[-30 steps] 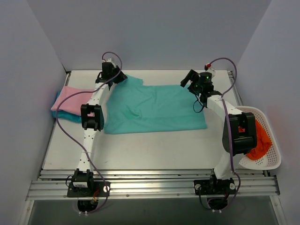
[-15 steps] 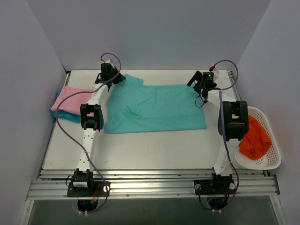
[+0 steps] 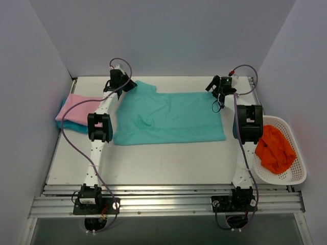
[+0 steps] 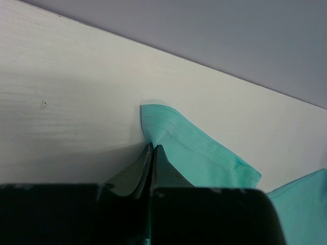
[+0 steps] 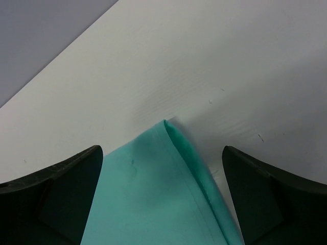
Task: Fold and stack the t-shirts
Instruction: Fold the tshirt
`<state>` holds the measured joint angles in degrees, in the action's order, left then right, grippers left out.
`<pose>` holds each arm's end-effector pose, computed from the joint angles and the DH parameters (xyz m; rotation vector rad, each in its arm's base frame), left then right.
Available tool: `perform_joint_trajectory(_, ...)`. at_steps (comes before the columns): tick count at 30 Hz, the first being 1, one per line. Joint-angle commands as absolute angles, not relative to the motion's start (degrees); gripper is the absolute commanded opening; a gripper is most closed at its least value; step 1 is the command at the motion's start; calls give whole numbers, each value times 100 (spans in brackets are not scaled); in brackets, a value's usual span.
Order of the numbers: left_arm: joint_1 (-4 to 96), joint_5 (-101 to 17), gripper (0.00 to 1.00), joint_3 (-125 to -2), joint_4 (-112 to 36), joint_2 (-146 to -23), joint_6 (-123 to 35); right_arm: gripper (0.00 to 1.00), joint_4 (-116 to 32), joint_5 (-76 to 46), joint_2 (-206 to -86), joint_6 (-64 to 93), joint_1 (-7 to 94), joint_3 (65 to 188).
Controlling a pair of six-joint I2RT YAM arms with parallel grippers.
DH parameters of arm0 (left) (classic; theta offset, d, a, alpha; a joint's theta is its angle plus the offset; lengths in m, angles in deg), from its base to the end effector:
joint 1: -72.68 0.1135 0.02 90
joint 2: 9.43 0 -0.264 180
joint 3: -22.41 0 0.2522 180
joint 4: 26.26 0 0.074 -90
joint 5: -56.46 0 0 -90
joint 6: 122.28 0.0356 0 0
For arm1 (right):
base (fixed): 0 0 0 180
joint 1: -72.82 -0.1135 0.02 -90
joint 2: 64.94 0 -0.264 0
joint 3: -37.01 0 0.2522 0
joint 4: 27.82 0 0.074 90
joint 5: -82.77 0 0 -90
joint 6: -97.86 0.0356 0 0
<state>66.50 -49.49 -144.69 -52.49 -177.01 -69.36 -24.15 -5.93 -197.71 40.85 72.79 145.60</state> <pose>0.6220 -0.0772 0.1195 -0.3837 2.0670 -0.7486 0.5320 -0.0005 0.1656 0.5666 1.8614 0.3623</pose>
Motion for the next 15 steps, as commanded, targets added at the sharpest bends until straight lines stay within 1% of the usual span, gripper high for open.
perform_joint_trajectory(1,6696,-4936,2,-14340,-5487,-17536,-6866,99,-2541,-739,-20020,4222,7247,14762)
perform_joint_trajectory(6,6696,-4945,2,-14296,-5452,-17528,-6875,98,-2567,-775,-20205,4152,7027,14955)
perform_joint_trajectory(12,6696,-4945,2,-14243,-5426,-17501,-6884,85,-2690,-758,-20337,4161,7027,15175)
perform_joint_trajectory(13,6696,-4954,2,-14252,-5434,-17492,-6884,79,-2708,-767,-20354,4152,7018,15202)
perform_joint_trajectory(14,6688,-4945,2,-14235,-5434,-17492,-6884,77,-2734,-767,-20363,4152,7027,15211)
perform_joint_trajectory(15,6696,-4945,2,-14234,-5426,-17492,-6884,71,-2743,-767,-20363,4161,7027,15211)
